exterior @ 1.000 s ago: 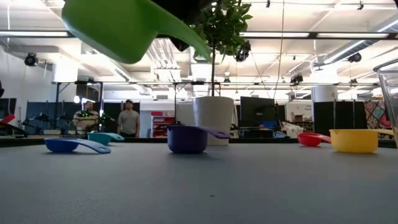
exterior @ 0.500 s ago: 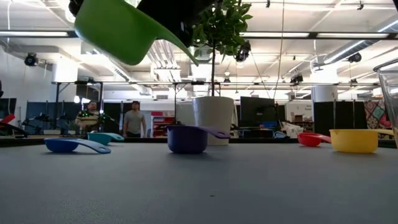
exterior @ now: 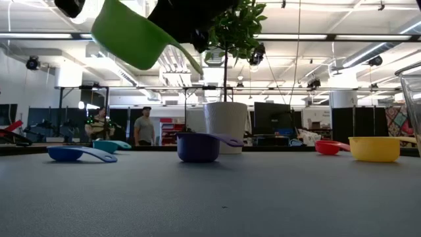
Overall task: Nest measuring cups in basket
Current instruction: Stack the green measuring cup on top of the orange measuring cup
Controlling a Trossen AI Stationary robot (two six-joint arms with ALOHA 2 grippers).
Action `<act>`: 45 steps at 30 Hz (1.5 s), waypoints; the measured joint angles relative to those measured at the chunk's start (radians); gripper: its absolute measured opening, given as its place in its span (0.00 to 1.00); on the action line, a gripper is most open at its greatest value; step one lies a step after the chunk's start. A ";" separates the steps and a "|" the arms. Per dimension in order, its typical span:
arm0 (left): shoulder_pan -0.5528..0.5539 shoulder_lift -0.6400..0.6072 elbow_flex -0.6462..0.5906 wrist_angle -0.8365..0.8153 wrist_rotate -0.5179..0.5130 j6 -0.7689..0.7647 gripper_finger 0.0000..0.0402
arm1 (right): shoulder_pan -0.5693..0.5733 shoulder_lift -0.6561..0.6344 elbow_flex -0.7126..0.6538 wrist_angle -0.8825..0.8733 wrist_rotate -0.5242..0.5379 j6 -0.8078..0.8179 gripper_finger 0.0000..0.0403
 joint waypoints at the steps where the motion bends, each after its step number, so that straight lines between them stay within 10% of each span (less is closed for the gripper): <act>1: -0.038 0.007 -0.006 0.001 -0.040 -0.012 0.00 | -0.005 -0.004 -0.002 0.014 0.002 0.000 0.02; 8: -0.358 0.115 -0.046 0.004 -0.405 -0.131 0.00 | -0.022 -0.043 -0.041 0.109 0.135 -0.010 0.02; 18: -0.686 0.357 -0.046 0.054 -1.011 -0.334 0.00 | -0.024 -0.076 -0.084 0.136 0.602 -0.029 0.02; 24: -0.643 0.444 -0.046 0.056 -1.015 -0.412 0.08 | -0.023 -0.074 -0.084 0.138 0.620 -0.030 0.02; 37: -0.530 0.599 -0.044 0.171 -0.975 -0.480 0.59 | -0.026 -0.074 -0.085 0.184 0.723 -0.037 0.02; 45: -0.466 0.648 -0.044 0.182 -0.975 -0.514 0.63 | -0.026 -0.073 -0.085 0.219 0.723 -0.054 0.02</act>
